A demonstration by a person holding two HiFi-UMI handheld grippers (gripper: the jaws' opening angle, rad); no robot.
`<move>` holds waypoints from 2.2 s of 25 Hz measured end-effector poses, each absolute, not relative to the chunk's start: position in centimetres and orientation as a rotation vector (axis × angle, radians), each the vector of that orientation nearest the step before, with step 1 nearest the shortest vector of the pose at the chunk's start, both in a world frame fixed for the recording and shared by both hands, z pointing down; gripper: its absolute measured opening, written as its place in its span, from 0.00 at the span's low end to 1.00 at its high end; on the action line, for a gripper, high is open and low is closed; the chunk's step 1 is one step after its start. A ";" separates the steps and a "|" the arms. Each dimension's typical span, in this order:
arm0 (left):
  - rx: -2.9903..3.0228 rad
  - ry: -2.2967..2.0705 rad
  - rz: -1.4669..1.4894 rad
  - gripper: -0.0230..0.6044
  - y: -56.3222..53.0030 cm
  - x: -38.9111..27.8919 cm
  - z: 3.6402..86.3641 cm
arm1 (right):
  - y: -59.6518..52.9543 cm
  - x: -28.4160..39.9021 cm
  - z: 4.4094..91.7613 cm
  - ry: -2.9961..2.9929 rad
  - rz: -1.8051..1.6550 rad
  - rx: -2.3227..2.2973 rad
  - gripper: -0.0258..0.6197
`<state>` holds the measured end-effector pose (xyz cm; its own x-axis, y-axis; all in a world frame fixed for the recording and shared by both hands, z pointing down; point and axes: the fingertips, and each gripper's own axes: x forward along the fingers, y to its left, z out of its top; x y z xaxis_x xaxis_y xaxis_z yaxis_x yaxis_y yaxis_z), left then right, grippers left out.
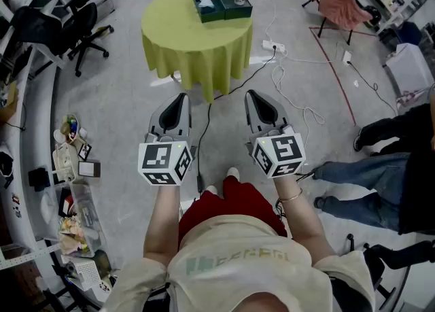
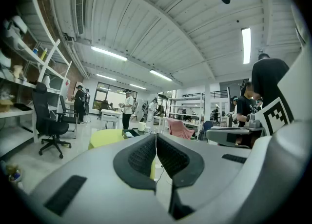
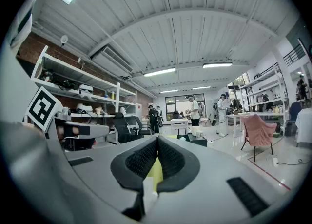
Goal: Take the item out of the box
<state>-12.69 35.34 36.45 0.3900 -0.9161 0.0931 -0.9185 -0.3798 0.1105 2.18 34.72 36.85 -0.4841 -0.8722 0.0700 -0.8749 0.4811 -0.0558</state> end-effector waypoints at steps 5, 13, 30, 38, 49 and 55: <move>2.476 -1.672 0.022 0.08 34.8 -12.3 36.7 | 33.9 2.8 36.8 -2.678 0.127 1.567 0.09; 2.476 -1.689 0.051 0.08 32.8 -10.8 37.2 | 31.8 4.3 37.0 -2.718 0.176 1.533 0.10; 2.462 -1.764 0.011 0.08 28.0 -5.7 35.7 | 27.2 10.2 36.6 -2.737 0.178 1.522 0.10; 2.447 -1.781 0.001 0.08 26.3 -4.9 35.0 | 25.3 11.1 35.7 -2.759 0.174 1.512 0.10; 2.448 -1.772 0.019 0.08 22.7 -4.5 35.6 | 21.6 11.4 36.2 -2.750 0.190 1.509 0.10; 2.430 -1.772 0.044 0.08 19.6 -5.0 36.3 | 18.3 10.6 36.5 -2.752 0.216 1.491 0.10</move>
